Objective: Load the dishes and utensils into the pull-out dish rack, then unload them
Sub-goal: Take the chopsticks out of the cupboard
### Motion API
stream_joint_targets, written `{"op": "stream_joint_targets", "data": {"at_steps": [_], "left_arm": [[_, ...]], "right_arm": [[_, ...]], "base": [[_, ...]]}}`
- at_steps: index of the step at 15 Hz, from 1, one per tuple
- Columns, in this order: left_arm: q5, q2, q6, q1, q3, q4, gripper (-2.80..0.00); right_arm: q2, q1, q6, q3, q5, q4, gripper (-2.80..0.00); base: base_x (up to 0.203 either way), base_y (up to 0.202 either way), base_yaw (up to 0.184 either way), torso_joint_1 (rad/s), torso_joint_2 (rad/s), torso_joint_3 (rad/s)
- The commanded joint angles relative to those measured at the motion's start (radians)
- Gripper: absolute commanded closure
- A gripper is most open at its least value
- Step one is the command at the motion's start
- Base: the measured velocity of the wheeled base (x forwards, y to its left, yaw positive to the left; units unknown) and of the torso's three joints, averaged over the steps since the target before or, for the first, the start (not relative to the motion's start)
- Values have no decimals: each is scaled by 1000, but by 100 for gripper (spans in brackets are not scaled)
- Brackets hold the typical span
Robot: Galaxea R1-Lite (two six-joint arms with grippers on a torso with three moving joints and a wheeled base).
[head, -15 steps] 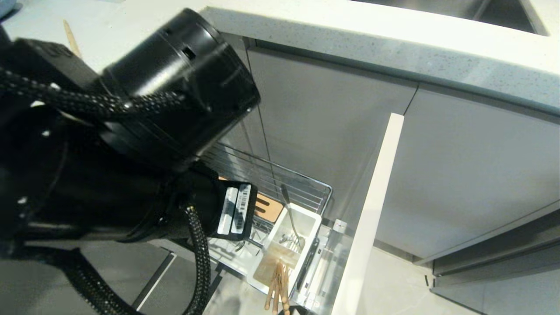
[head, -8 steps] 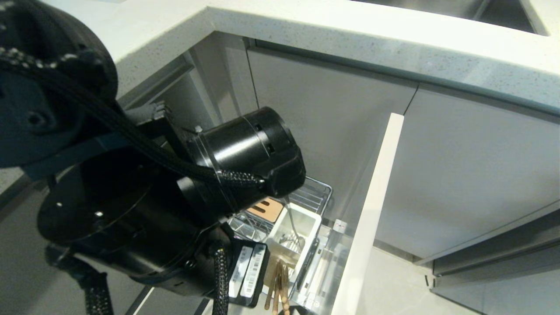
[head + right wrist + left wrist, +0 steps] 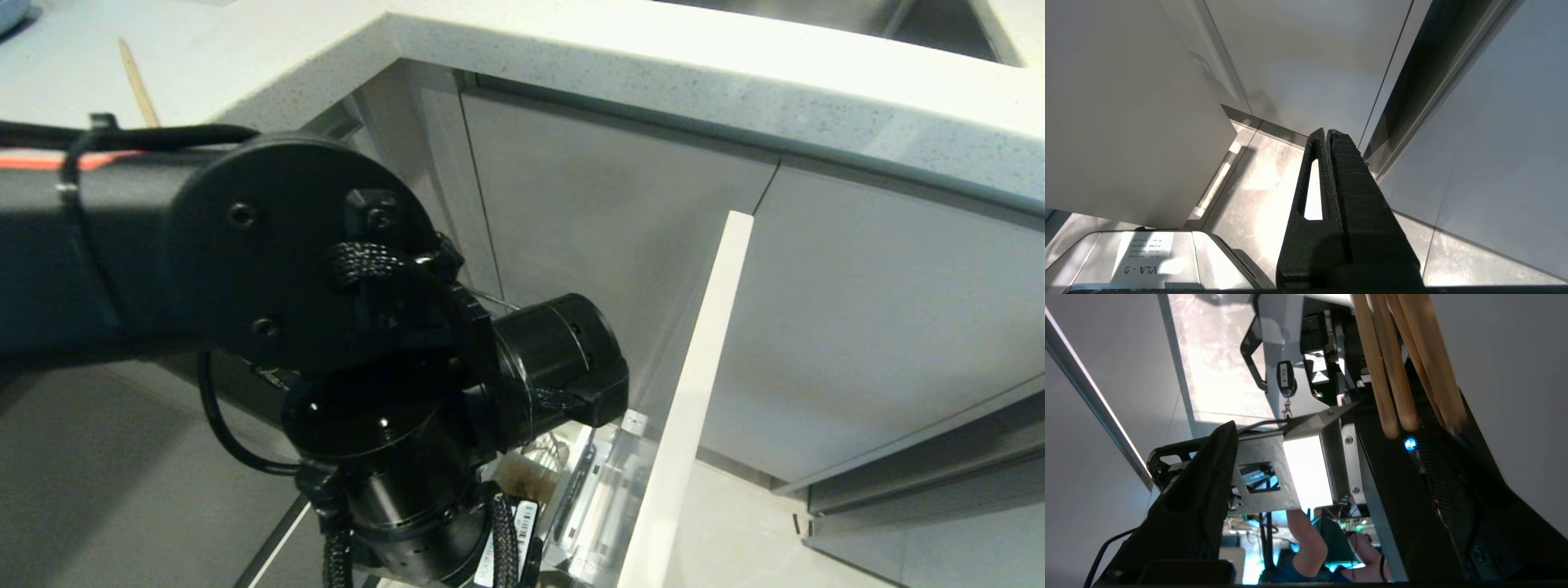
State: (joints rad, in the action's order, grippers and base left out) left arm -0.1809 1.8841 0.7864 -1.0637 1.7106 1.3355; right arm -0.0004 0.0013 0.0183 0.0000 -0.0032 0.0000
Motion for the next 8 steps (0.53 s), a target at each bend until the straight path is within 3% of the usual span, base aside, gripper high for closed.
{"op": "stream_joint_targets", "data": {"at_steps": [1, 8], "left_arm": [[-2, 36, 3, 32, 0, 5, -280], [-53, 37, -4, 84, -28, 11, -280]], "right_arm": [[0, 0, 0, 2, 0, 0, 0], [0, 0, 0, 2, 0, 0, 0]], "base": [[0, 0, 0, 0, 0, 0], [0, 0, 0, 0, 0, 0]]}}
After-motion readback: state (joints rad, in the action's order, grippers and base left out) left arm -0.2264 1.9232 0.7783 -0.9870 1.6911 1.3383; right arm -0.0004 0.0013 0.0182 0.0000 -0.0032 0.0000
